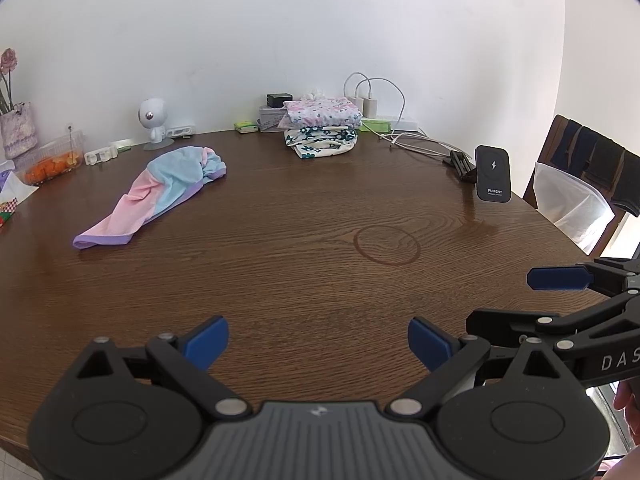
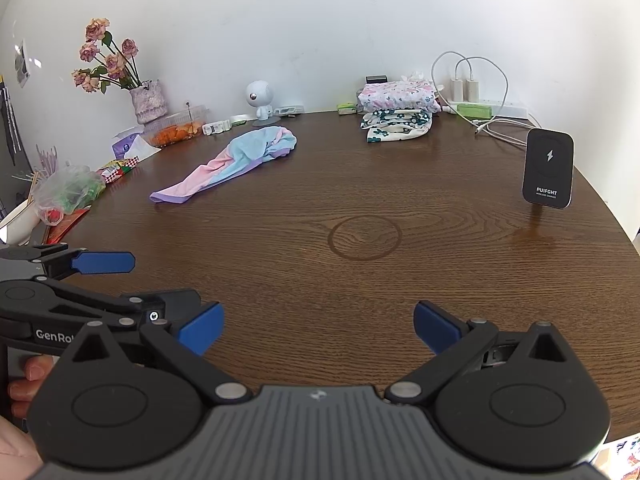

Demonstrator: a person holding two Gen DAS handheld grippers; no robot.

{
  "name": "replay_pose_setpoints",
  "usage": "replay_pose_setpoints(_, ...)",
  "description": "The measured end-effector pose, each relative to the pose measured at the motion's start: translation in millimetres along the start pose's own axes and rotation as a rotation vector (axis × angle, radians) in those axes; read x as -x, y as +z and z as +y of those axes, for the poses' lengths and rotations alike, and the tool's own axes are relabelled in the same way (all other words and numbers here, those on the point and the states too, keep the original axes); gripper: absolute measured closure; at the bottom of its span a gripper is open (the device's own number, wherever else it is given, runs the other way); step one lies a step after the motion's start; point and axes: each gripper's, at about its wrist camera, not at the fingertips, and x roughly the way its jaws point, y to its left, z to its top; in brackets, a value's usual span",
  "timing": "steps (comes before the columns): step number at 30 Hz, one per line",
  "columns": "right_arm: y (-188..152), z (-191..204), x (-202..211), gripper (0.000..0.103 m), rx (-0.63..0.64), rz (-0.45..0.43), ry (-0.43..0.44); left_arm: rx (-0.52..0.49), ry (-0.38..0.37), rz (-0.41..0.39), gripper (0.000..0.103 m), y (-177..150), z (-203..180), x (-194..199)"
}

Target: Fold clothes

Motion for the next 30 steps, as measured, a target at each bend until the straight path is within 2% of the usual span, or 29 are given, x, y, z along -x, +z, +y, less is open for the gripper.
replay_pose_setpoints(30, 0.1, -0.1, -3.0, 0.000, 0.004, 0.011, 0.002, 0.007, 0.005, 0.004, 0.007, -3.2, 1.7, -0.2)
